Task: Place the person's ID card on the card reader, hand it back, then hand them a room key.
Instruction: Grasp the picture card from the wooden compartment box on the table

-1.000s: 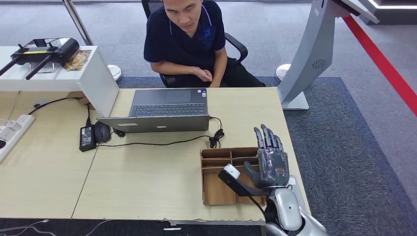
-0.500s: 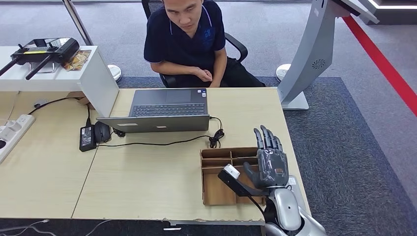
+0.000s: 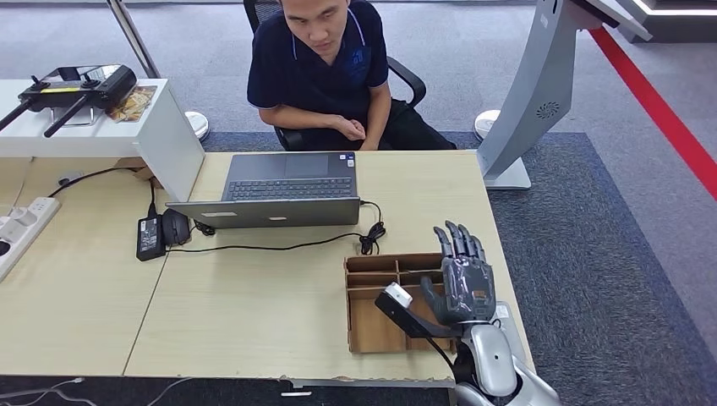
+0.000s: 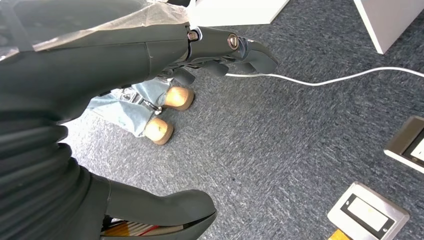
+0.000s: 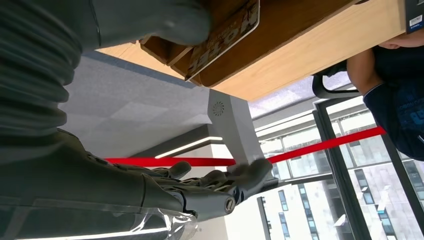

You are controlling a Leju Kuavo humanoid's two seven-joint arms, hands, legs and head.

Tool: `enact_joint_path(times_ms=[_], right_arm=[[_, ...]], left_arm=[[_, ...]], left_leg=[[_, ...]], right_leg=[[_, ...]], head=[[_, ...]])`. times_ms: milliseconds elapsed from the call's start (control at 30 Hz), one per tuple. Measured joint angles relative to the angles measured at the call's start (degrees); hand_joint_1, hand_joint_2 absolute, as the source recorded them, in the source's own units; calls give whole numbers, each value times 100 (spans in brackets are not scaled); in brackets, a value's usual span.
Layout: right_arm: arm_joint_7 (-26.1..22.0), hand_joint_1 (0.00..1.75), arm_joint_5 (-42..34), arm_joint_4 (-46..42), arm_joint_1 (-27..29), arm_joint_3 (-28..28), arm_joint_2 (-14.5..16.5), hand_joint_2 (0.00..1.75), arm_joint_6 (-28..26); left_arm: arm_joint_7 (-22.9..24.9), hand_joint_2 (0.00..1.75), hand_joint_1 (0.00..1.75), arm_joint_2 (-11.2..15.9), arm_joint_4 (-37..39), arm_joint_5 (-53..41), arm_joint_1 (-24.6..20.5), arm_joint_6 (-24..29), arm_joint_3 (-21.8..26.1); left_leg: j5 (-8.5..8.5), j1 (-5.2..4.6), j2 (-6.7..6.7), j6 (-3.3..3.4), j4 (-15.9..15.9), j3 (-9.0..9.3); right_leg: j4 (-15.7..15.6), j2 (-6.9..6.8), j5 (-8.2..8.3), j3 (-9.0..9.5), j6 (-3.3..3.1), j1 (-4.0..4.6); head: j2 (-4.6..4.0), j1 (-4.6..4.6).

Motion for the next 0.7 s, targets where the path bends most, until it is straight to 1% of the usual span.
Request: enact_joint_path(times_ms=[67,133,167,200,267,300,367,467,700], right_arm=[[0,69,-1,19,0,0,2,175,-1],[0,84,-1,37,0,0,6,175,-2],[0,87,-1,42,0,0,9,175,-2],[0,86,-1,46,0,0,14,175,-2],[0,72,-2,59,0,0,23,175,-1],[0,70,-2,66,0,0,27,175,-1],[0,69,-2,74,0,0,30,175,1],[0,63,-2,78,0,0,30,175,1],[2,64,-2,95,0,0,30,175,1]], left_arm=[[0,175,0,-1,0,1,0,1,0],[0,175,0,-2,0,1,0,1,0],[0,175,0,-2,0,1,0,1,0],[0,175,0,-2,0,1,0,1,0],[0,175,0,-2,0,2,0,1,0],[0,175,0,-2,0,3,0,1,0],[0,175,0,-2,0,5,0,1,0],[0,175,0,-2,0,8,0,1,0],[0,175,0,-2,0,9,0,1,0]], left_leg=[[0,0,0,0,0,0],[0,0,0,0,0,0],[0,0,0,0,0,0],[0,0,0,0,0,0],[0,0,0,0,0,0],[0,0,0,0,0,0],[0,0,0,0,0,0],[0,0,0,0,0,0],[0,0,0,0,0,0]], right_leg=[[0,0,0,0,0,0],[0,0,0,0,0,0],[0,0,0,0,0,0],[0,0,0,0,0,0],[0,0,0,0,0,0],[0,0,0,0,0,0],[0,0,0,0,0,0],[0,0,0,0,0,0],[0,0,0,0,0,0]], head=[[0,0],[0,0],[0,0],[0,0],[0,0],[0,0],[0,0],[0,0],[0,0]])
